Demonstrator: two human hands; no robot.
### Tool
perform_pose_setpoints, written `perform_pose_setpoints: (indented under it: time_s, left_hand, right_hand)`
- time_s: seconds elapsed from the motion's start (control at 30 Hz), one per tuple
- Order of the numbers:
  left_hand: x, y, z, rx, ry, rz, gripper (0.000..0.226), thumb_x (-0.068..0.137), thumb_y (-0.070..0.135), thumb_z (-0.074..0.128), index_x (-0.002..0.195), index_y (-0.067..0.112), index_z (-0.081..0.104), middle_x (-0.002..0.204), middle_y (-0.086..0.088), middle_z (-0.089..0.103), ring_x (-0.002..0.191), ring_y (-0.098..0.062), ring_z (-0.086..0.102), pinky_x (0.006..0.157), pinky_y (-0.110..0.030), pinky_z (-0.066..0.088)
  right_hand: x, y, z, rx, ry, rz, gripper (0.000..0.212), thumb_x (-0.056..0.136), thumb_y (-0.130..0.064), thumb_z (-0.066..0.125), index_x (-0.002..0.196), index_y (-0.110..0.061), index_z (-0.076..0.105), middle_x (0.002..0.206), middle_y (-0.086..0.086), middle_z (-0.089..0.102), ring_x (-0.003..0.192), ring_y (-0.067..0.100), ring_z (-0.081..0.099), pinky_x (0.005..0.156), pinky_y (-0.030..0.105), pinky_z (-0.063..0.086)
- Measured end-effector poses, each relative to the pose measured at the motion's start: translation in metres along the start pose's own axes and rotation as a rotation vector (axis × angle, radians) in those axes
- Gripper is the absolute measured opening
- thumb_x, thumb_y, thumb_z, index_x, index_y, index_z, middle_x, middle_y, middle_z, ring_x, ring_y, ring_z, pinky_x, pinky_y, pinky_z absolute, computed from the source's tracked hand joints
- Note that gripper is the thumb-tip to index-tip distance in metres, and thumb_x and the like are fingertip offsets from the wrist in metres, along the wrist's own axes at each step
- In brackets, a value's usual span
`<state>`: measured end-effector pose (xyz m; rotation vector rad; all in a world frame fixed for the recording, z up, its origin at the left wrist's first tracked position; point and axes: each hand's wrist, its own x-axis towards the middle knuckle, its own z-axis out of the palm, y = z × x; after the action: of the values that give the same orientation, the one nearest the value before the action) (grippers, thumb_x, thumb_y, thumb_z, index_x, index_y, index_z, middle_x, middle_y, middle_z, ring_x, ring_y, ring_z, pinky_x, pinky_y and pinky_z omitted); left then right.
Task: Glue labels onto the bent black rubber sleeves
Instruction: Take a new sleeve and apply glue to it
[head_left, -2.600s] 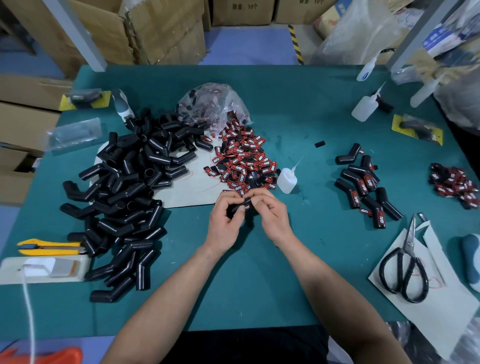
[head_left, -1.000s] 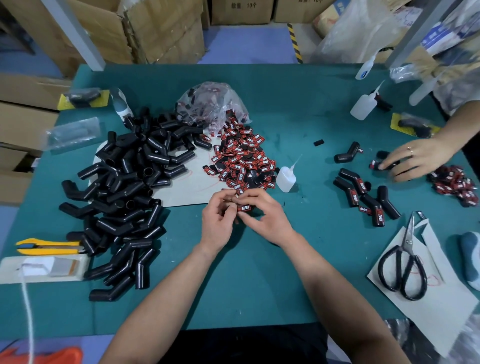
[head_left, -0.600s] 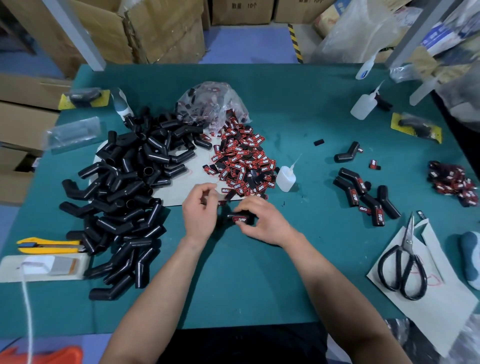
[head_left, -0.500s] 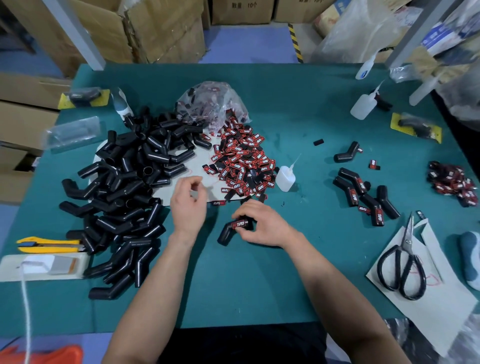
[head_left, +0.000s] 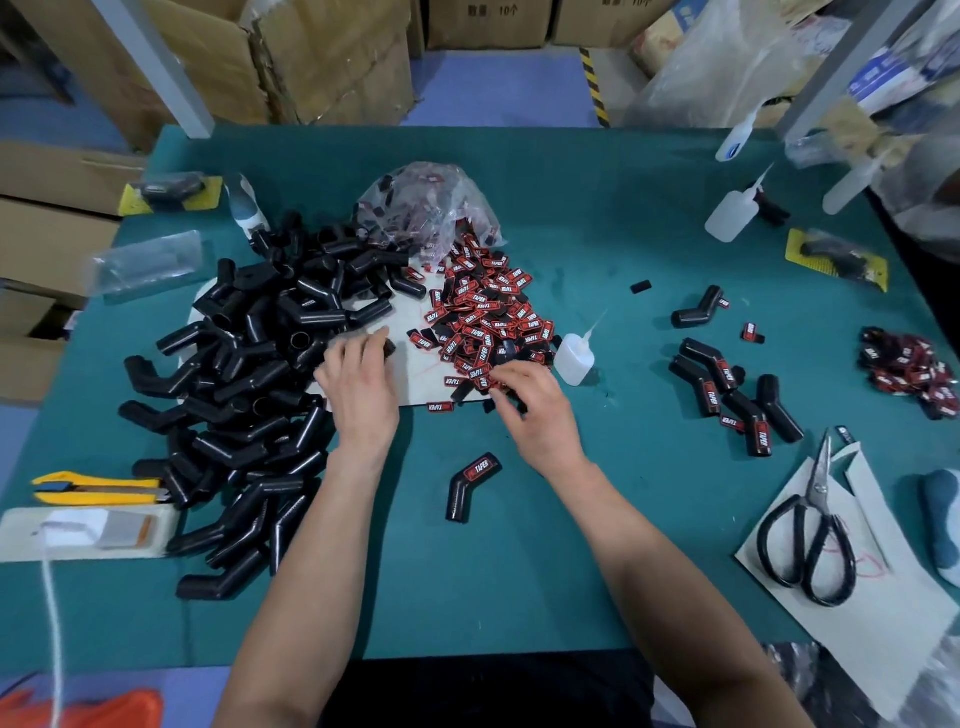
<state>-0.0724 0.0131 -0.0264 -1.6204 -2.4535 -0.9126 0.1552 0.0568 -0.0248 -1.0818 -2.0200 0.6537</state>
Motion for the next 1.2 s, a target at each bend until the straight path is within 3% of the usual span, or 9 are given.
perform_pose_setpoints:
  time_s: [0.1, 0.17, 0.23, 0.4, 0.57, 0.7, 0.97, 1.1, 1.2]
  left_hand:
    - [-0.015, 0.025, -0.007, -0.667, -0.018, -0.096, 0.029, 0.095, 0.017, 0.072, 0.123, 0.024, 0.067, 0.117, 0.001, 0.071, 0.110, -0.015, 0.063, 0.096, -0.023, 0.048]
    - [-0.030, 0.052, -0.009, -1.128, -0.122, -0.290, 0.030, 0.087, 0.014, 0.077, 0.112, 0.027, 0.066, 0.106, 0.007, 0.075, 0.096, -0.009, 0.070, 0.082, -0.021, 0.057]
    - [-0.039, 0.065, -0.006, -1.321, -0.158, -0.350, 0.030, 0.085, 0.011, 0.076, 0.110, 0.019, 0.063, 0.099, 0.004, 0.075, 0.086, -0.009, 0.069, 0.070, -0.023, 0.058]
    - [-0.036, 0.056, -0.002, -1.649, -0.305, -0.478, 0.037, 0.099, 0.001, 0.058, 0.132, 0.015, 0.052, 0.110, -0.003, 0.076, 0.092, -0.015, 0.072, 0.072, -0.024, 0.059]
    - [-0.045, 0.061, -0.002, -1.448, -0.334, -0.348, 0.042, 0.092, 0.009, 0.071, 0.130, 0.026, 0.065, 0.123, -0.001, 0.072, 0.116, -0.020, 0.068, 0.096, -0.032, 0.056]
    - [-0.051, 0.068, 0.004, -1.234, -0.261, -0.357, 0.040, 0.093, -0.002, 0.069, 0.118, 0.028, 0.066, 0.114, 0.008, 0.075, 0.104, -0.011, 0.071, 0.090, -0.030, 0.060]
    - [-0.049, 0.067, 0.001, -1.270, -0.208, -0.248, 0.034, 0.084, -0.008, 0.071, 0.099, 0.022, 0.066, 0.118, -0.004, 0.071, 0.115, -0.023, 0.066, 0.101, -0.034, 0.051]
    - [-0.049, 0.068, 0.002, -1.112, -0.269, -0.231, 0.042, 0.087, 0.006, 0.074, 0.107, 0.042, 0.068, 0.116, 0.013, 0.069, 0.112, -0.010, 0.066, 0.099, -0.025, 0.049]
    - [-0.048, 0.066, 0.005, -0.949, -0.273, -0.119, 0.034, 0.091, 0.015, 0.071, 0.115, 0.039, 0.069, 0.122, 0.021, 0.067, 0.121, -0.006, 0.062, 0.106, -0.019, 0.043]
  right_hand:
    - [0.001, -0.001, -0.001, 0.055, 0.056, 0.067, 0.014, 0.095, -0.017, 0.070, 0.106, -0.010, 0.075, 0.101, -0.002, 0.070, 0.092, 0.010, 0.063, 0.080, 0.034, 0.054]
    - [0.002, -0.002, -0.004, 0.137, 0.031, 0.022, 0.026, 0.096, -0.018, 0.067, 0.119, -0.006, 0.069, 0.118, -0.001, 0.063, 0.110, 0.012, 0.060, 0.092, 0.033, 0.053]
    - [0.001, -0.003, -0.005, 0.148, -0.025, -0.055, 0.037, 0.098, -0.020, 0.063, 0.130, -0.004, 0.063, 0.131, 0.003, 0.057, 0.126, 0.016, 0.052, 0.108, 0.033, 0.043]
    - [0.000, 0.000, -0.004, 0.224, -0.066, -0.007, 0.029, 0.097, -0.022, 0.068, 0.123, -0.010, 0.068, 0.122, -0.002, 0.063, 0.119, 0.007, 0.058, 0.103, 0.025, 0.045]
    - [-0.002, -0.005, -0.002, 0.358, 0.040, 0.074, 0.034, 0.091, -0.022, 0.072, 0.125, -0.028, 0.065, 0.123, -0.015, 0.063, 0.120, 0.015, 0.060, 0.104, 0.035, 0.049]
    - [-0.005, -0.005, -0.003, 0.373, 0.083, -0.001, 0.019, 0.093, -0.013, 0.071, 0.108, -0.023, 0.067, 0.122, -0.011, 0.065, 0.114, 0.024, 0.065, 0.096, 0.048, 0.054]
    - [-0.006, -0.004, 0.000, 0.314, 0.113, 0.031, 0.026, 0.091, -0.029, 0.076, 0.115, -0.021, 0.069, 0.119, -0.024, 0.061, 0.112, 0.017, 0.064, 0.096, 0.042, 0.054]
    - [-0.008, -0.001, 0.003, 0.262, 0.091, 0.048, 0.032, 0.088, -0.016, 0.077, 0.117, -0.027, 0.068, 0.118, -0.022, 0.065, 0.113, 0.015, 0.065, 0.098, 0.041, 0.054]
    - [-0.006, 0.000, -0.006, 0.218, 0.283, -0.075, 0.027, 0.089, -0.010, 0.077, 0.114, -0.010, 0.068, 0.118, -0.008, 0.065, 0.112, 0.015, 0.064, 0.100, 0.031, 0.050]
